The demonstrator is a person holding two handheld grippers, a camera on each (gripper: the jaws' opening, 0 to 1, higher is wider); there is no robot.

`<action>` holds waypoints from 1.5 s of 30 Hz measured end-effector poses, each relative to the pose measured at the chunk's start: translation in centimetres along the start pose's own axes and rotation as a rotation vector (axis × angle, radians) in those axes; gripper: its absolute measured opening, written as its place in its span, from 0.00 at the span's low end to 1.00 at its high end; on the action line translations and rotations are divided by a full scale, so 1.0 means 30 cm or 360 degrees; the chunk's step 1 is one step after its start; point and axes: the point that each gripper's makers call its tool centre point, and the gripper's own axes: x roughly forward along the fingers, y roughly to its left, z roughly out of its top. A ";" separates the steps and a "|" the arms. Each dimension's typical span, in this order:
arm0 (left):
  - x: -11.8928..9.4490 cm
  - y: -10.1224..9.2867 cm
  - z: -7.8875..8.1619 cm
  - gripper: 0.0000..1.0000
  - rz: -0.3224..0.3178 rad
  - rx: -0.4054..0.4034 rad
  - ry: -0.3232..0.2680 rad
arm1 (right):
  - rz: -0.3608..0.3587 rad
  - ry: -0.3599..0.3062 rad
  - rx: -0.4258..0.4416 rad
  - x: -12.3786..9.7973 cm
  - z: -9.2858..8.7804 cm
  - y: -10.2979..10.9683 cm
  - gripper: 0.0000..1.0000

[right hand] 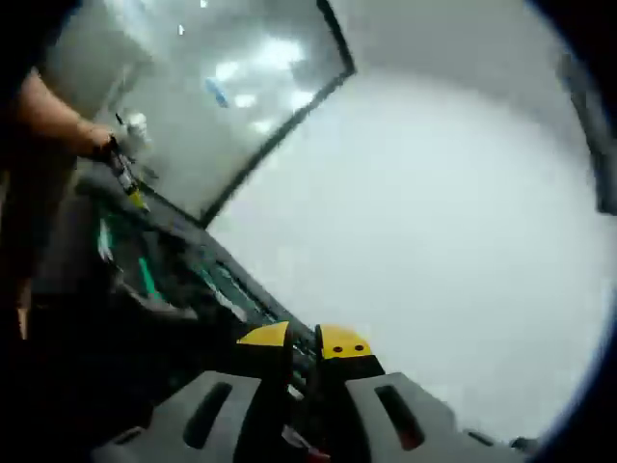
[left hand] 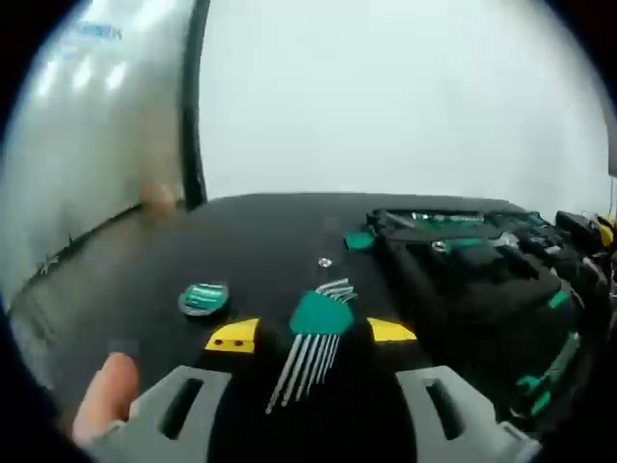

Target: Pick up the tools and put them into their designated positions in the toolbox.

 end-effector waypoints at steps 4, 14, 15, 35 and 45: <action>0.088 -0.017 -0.033 0.42 -0.0054 0.0127 0.0122 | -0.0041 -0.0020 0.0122 -0.010 -0.099 -0.009 0.08; 0.141 -0.016 -0.018 0.33 -0.0065 -0.0022 0.0060 | -0.0124 0.0034 0.0151 -0.010 -0.161 -0.068 0.07; 0.141 -0.011 -0.014 0.33 -0.0038 -0.0099 0.0049 | -0.0132 0.0019 0.0159 -0.008 -0.156 -0.065 0.07; -0.108 -0.667 0.236 0.00 -0.0943 0.0299 -0.0110 | -0.0141 -0.0008 0.0171 -0.020 -0.142 -0.066 0.07; -0.046 -0.669 0.191 0.21 -0.0886 0.0389 -0.0072 | -0.0134 0.0004 0.0156 -0.019 -0.147 -0.061 0.07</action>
